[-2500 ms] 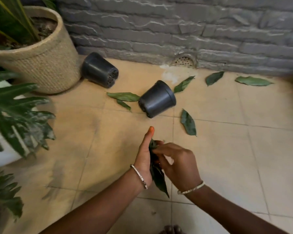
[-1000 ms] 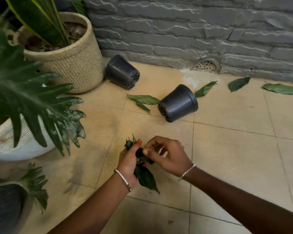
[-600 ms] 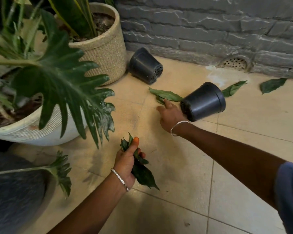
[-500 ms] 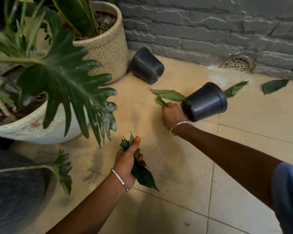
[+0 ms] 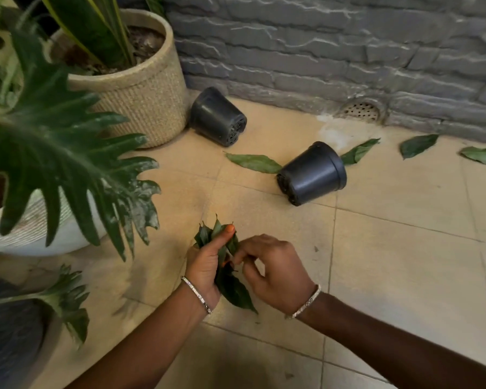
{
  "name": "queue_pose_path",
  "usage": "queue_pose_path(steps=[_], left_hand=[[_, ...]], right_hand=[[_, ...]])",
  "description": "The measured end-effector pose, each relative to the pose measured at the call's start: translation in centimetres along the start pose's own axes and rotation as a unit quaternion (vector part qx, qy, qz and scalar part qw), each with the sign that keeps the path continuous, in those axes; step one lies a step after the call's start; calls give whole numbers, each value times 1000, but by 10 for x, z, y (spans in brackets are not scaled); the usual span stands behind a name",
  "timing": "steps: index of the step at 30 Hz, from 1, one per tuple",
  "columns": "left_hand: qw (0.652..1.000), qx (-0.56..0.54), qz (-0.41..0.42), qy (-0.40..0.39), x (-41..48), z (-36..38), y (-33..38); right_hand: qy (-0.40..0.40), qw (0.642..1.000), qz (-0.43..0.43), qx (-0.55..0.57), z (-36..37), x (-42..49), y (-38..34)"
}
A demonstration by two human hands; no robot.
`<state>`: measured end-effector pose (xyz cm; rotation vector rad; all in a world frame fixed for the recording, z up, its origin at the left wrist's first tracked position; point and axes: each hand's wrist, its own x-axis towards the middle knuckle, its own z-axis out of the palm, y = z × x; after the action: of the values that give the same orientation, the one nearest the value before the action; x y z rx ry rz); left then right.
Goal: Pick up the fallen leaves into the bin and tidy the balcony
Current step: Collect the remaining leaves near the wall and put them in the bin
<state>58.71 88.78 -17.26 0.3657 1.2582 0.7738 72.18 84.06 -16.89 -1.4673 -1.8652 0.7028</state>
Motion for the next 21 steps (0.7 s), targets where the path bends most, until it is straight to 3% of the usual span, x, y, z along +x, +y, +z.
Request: queue_pose_path(steps=[4, 7, 10, 13, 17, 21], left_hand=[[1000, -14, 9, -20, 0, 7, 4], [1000, -27, 4, -7, -3, 6, 9], [1000, -14, 3, 7, -4, -5, 9], [1000, 9, 4, 18, -6, -15, 12], [999, 21, 17, 22, -12, -19, 16], [1000, 19, 16, 10, -15, -26, 13]], right_hand=[[24, 997, 59, 43, -18, 18, 21], [22, 989, 126, -74, -24, 55, 52], [-64, 965, 181, -180, -6, 104, 74], [-99, 940, 182, -271, 13, 147, 85], [-100, 923, 224, -298, 17, 180, 105], [-88, 888, 161, -421, 24, 180, 112]])
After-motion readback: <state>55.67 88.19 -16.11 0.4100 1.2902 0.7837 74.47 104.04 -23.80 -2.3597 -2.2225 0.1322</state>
